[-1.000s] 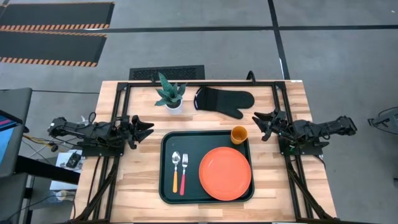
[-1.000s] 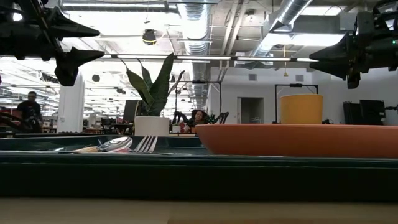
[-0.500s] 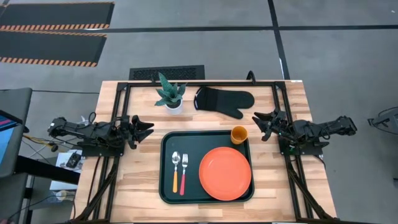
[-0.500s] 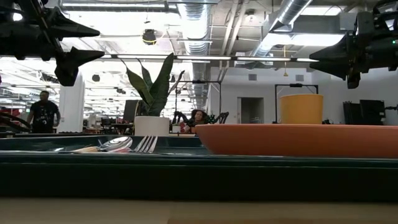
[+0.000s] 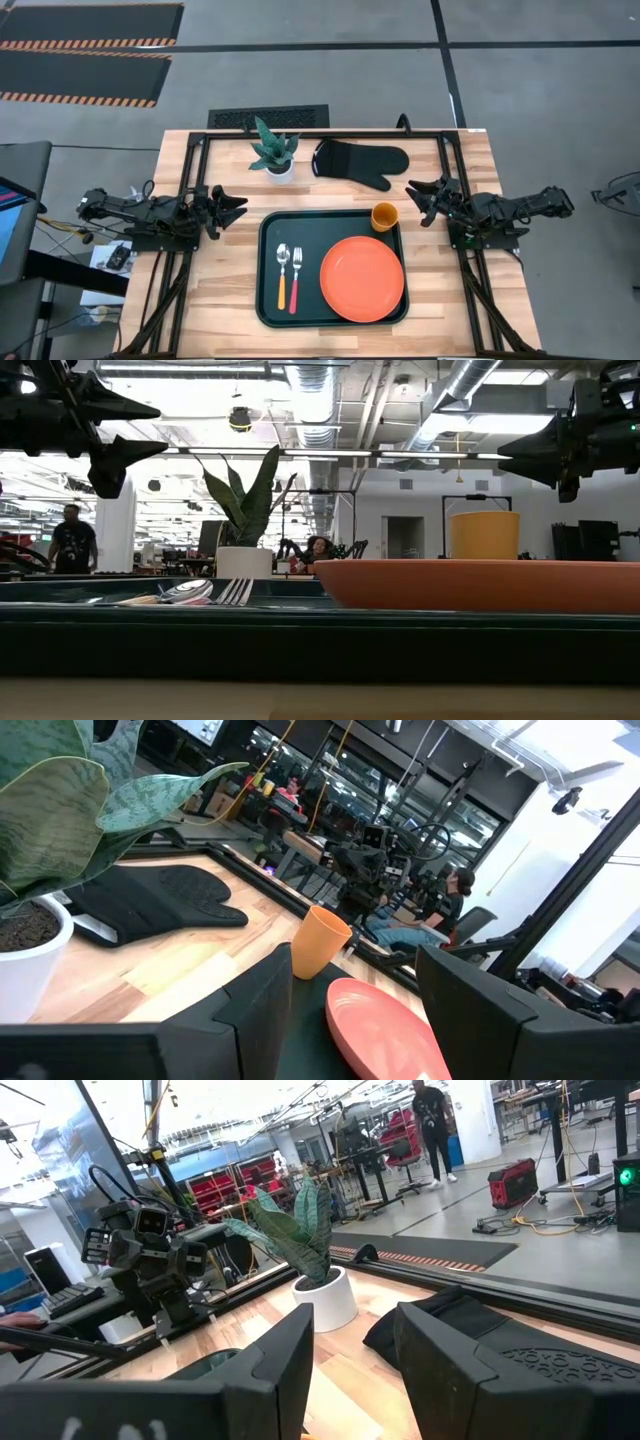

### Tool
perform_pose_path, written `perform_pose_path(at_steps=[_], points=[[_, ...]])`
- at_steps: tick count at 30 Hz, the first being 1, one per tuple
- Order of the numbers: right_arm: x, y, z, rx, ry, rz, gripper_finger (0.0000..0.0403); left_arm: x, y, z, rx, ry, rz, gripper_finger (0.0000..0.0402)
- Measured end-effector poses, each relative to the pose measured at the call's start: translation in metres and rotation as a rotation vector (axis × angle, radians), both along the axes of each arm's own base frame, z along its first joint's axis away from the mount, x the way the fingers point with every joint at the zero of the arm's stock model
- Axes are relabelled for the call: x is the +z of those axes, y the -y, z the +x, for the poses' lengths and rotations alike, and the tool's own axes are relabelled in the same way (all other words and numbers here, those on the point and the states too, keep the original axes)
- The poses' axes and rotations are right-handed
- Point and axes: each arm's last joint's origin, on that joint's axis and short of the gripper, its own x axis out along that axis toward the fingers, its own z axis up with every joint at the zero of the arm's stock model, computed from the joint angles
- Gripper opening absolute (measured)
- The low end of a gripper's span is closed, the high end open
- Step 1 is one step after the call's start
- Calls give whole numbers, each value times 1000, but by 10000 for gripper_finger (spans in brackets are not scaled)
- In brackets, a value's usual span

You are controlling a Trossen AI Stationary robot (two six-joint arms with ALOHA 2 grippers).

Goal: Pick and place plate/cup/fork/spoon on tray
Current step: Return to Home Position

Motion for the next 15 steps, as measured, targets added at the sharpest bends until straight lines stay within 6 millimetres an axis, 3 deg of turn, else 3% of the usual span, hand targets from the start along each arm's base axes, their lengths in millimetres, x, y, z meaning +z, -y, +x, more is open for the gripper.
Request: perform_pose_path(at_steps=[15], points=[[0, 0, 0, 0, 0, 0, 165, 0, 0, 0, 0, 0, 0, 203]])
